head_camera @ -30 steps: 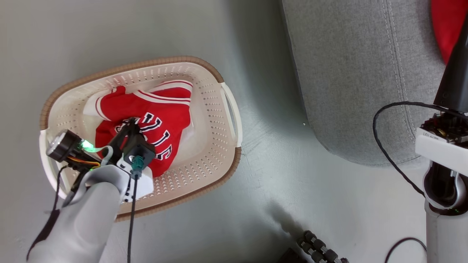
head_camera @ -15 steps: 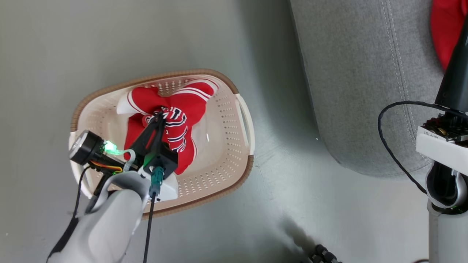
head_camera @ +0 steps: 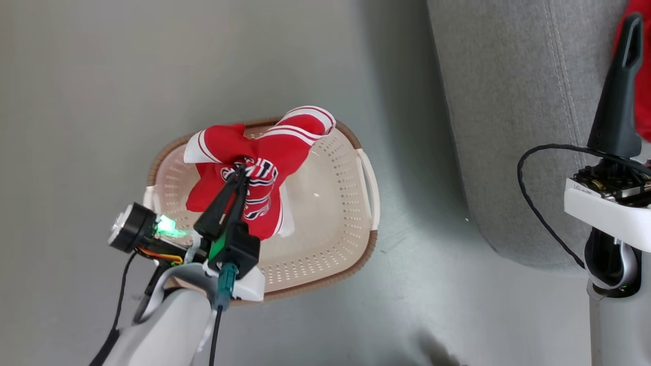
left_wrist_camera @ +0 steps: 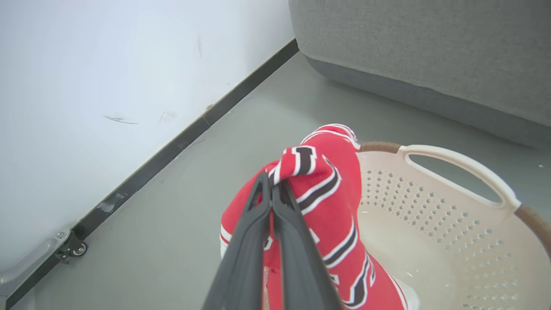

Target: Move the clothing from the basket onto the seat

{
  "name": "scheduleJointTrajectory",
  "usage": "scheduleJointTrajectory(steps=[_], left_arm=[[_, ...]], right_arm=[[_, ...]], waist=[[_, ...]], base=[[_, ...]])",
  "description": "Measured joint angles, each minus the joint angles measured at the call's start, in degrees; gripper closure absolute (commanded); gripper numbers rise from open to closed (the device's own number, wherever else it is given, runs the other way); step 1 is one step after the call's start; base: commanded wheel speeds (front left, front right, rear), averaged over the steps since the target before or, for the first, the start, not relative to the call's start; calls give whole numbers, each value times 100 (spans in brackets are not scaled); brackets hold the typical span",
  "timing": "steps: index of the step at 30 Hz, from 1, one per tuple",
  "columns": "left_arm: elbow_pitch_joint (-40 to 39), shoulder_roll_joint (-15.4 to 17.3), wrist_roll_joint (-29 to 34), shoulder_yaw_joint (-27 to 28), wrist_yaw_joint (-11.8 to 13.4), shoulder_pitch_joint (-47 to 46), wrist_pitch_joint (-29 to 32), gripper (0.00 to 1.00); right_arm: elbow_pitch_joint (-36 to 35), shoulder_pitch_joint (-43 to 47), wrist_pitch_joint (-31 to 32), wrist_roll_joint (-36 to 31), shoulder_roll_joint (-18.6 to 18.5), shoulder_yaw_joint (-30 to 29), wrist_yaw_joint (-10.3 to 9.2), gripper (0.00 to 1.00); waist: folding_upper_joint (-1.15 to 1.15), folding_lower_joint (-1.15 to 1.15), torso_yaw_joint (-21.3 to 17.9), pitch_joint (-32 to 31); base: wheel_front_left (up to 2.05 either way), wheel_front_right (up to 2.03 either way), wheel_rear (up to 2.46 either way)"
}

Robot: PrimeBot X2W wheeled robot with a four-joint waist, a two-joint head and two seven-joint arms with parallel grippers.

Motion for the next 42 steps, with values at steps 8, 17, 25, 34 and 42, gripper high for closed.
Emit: scheduleJointTrajectory(steps=[8,17,25,34,42], left_arm=[[-534,27,-135,-30,119,274,0,100],[-1079,88,-312,21,257,475,0,100],[-1397,87,-613,215,358,516,0,100],[-1636,96,-1011,520,401,632,-1,100],[-1723,94,-1404,745,398,884,-1,100]], right_arm=[[33,-2,0,-134,-10,-35,0,0],[76,7,-1,-353,-13,-160,0,0],[93,46,-1,-487,-16,-192,0,0],[183,313,-1,-545,-21,-190,0,0],[314,699,-1,-597,-22,-109,0,0]], waist=[[0,0,249,-316],[0,0,498,-716],[0,0,674,-1109],[0,-1,825,-1578],[0,0,934,-2068]], base=[[0,0,0],[0,0,0],[0,0,0],[0,0,0],[0,0,0]])
